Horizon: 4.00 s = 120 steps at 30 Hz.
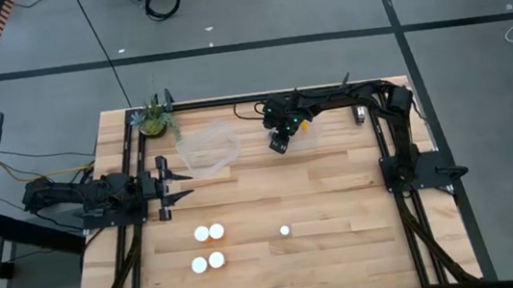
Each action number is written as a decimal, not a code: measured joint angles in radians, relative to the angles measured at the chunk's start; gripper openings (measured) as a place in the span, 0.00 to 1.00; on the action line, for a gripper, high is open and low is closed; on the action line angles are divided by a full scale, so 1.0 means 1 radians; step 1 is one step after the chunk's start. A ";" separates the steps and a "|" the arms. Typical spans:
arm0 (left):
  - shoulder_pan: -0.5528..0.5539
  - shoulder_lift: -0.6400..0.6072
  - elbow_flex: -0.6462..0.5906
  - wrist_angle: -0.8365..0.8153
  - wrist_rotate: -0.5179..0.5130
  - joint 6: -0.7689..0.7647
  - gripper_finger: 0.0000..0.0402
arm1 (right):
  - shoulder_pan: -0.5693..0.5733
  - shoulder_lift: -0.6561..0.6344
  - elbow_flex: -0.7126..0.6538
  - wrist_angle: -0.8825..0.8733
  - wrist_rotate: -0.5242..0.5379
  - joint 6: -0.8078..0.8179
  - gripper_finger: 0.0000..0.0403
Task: Pick and place medicine bottles into bin by pill shape (circle, oval)
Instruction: Put the blue pill bottle into the right transparent bin
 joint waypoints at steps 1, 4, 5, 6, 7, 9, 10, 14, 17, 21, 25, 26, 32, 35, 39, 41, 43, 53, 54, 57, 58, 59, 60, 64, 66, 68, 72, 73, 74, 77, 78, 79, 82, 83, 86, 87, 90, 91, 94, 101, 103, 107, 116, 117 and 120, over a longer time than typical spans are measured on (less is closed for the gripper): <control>0.000 0.000 0.000 0.000 0.000 0.000 0.43 | -0.002 0.000 0.000 -0.001 -0.001 -0.001 0.41; 0.000 0.000 0.000 0.000 0.000 0.000 0.43 | -0.006 0.000 0.000 -0.006 0.000 -0.009 0.38; 0.000 0.000 0.000 0.000 0.000 0.000 0.43 | -0.006 0.000 0.000 -0.006 0.000 -0.014 0.37; 0.000 0.000 0.000 0.000 0.000 0.000 0.43 | -0.007 0.000 0.000 -0.006 0.000 -0.017 0.35; 0.000 0.000 0.000 0.000 0.000 0.000 0.43 | -0.007 0.000 0.000 -0.006 0.000 -0.020 0.34; 0.000 0.000 0.000 0.000 0.000 0.000 0.43 | -0.007 -0.001 0.000 -0.006 0.000 -0.025 0.31; 0.000 0.000 0.000 0.000 0.000 0.000 0.43 | -0.007 -0.001 0.000 -0.006 0.000 -0.029 0.29; 0.000 0.000 0.000 0.000 0.000 0.000 0.43 | -0.006 -0.003 0.000 -0.006 0.000 -0.050 0.27; 0.000 0.000 0.000 0.000 0.000 0.000 0.43 | -0.006 -0.012 -0.001 -0.009 0.000 -0.058 0.27; 0.000 0.000 0.000 0.000 0.000 0.000 0.43 | -0.006 -0.037 0.000 -0.021 0.005 -0.062 0.29; 0.000 0.000 0.000 0.000 0.000 0.000 0.43 | -0.006 -0.069 0.000 -0.041 0.013 -0.065 0.29; 0.000 0.000 0.000 0.000 0.000 0.000 0.43 | -0.006 -0.082 0.000 -0.046 0.016 -0.065 0.29; 0.000 0.000 0.000 0.000 0.000 0.000 0.43 | 0.008 -0.181 0.000 -0.068 0.028 -0.070 0.29; 0.000 0.000 0.000 0.000 0.000 0.000 0.43 | 0.020 -0.233 0.000 -0.058 0.028 -0.081 0.29; 0.000 0.000 0.000 0.000 0.000 0.000 0.43 | 0.048 -0.312 -0.038 0.008 0.028 -0.108 0.29; 0.000 0.000 0.000 0.000 0.000 0.000 0.43 | 0.066 -0.352 -0.085 0.060 0.027 -0.123 0.29; 0.000 0.000 0.000 0.000 0.000 0.000 0.43 | 0.082 -0.401 -0.152 0.128 0.026 -0.139 0.29; 0.000 0.000 0.000 0.000 0.000 0.000 0.43 | 0.140 -0.591 -0.452 0.497 -0.084 -0.181 0.29; 0.000 0.000 0.000 0.000 0.000 0.000 0.43 | 0.145 -0.603 -0.472 0.511 -0.101 -0.182 0.29; 0.000 0.000 0.000 0.000 0.000 0.000 0.43 | 0.161 -0.629 -0.525 0.547 -0.114 -0.193 0.29; 0.000 0.000 0.000 0.000 0.000 0.000 0.43 | 0.166 -0.633 -0.539 0.553 -0.115 -0.200 0.29; 0.000 0.000 0.000 0.000 0.000 0.000 0.43 | 0.170 -0.634 -0.550 0.564 -0.116 -0.208 0.29; 0.000 0.000 0.000 0.000 0.000 0.000 0.43 | 0.174 -0.633 -0.561 0.578 -0.116 -0.212 0.29; 0.000 0.000 0.000 0.000 0.000 0.000 0.43 | 0.178 -0.628 -0.580 0.615 -0.117 -0.222 0.29; 0.000 0.000 0.000 0.008 0.000 0.000 0.43 | 0.178 -0.627 -0.581 0.617 -0.123 -0.231 0.29; 0.000 0.000 0.000 0.036 0.000 -0.020 0.43 | 0.178 -0.627 -0.581 0.628 -0.134 -0.244 0.29; 0.000 0.000 0.000 0.131 0.000 -0.100 0.43 | 0.178 -0.627 -0.581 0.641 -0.149 -0.282 0.29; 0.000 0.000 0.000 0.154 0.000 -0.119 0.43 | 0.178 -0.627 -0.581 0.641 -0.158 -0.288 0.29; 0.000 0.000 0.000 0.176 0.000 -0.148 0.43 | 0.178 -0.627 -0.581 0.646 -0.170 -0.289 0.29; 0.000 0.000 0.000 0.224 0.000 -0.236 0.43 | 0.180 -0.627 -0.581 0.689 -0.220 -0.286 0.29; 0.000 0.000 0.000 0.232 0.000 -0.248 0.43 | 0.183 -0.627 -0.581 0.706 -0.240 -0.285 0.29; 0.000 0.000 0.000 0.247 0.000 -0.259 0.43 | 0.185 -0.627 -0.581 0.721 -0.257 -0.285 0.29; 0.001 0.000 0.000 0.253 -0.023 -0.239 0.43 | 0.193 -0.627 -0.581 0.748 -0.287 -0.305 0.29; 0.001 0.000 0.000 0.252 -0.038 -0.231 0.43 | 0.194 -0.627 -0.581 0.750 -0.288 -0.317 0.29; 0.001 0.000 0.000 0.251 -0.104 -0.227 0.43 | 0.193 -0.627 -0.581 0.767 -0.289 -0.331 0.29; 0.001 0.000 0.000 0.252 -0.134 -0.229 0.43 | 0.193 -0.627 -0.581 0.776 -0.289 -0.332 0.29; 0.002 0.010 0.000 0.254 -0.210 -0.262 0.43 | 0.193 -0.626 -0.581 0.812 -0.294 -0.346 0.29; 0.002 0.024 0.000 0.256 -0.219 -0.271 0.43 | 0.193 -0.626 -0.581 0.829 -0.299 -0.350 0.29; 0.002 0.080 0.000 0.268 -0.220 -0.315 0.43 | 0.197 -0.611 -0.581 0.891 -0.315 -0.355 0.29; 0.013 0.278 0.065 0.316 -0.246 -0.315 0.43 | 0.219 -0.582 -0.581 0.970 -0.319 -0.361 0.29; 0.033 0.332 0.108 0.321 -0.248 -0.315 0.43 | 0.228 -0.583 -0.581 0.970 -0.319 -0.361 0.29; 0.074 0.451 0.188 0.317 -0.248 -0.314 0.43 | 0.244 -0.583 -0.581 0.973 -0.299 -0.361 0.29; 0.160 0.741 0.324 0.314 -0.248 -0.300 0.43 | 0.240 -0.555 -0.581 0.979 -0.217 -0.381 0.29; 0.168 0.771 0.339 0.314 -0.248 -0.291 0.43 | 0.237 -0.539 -0.580 1.003 -0.217 -0.385 0.29; 0.186 0.845 0.381 0.314 -0.244 -0.279 0.43 | 0.229 -0.490 -0.580 1.035 -0.216 -0.385 0.29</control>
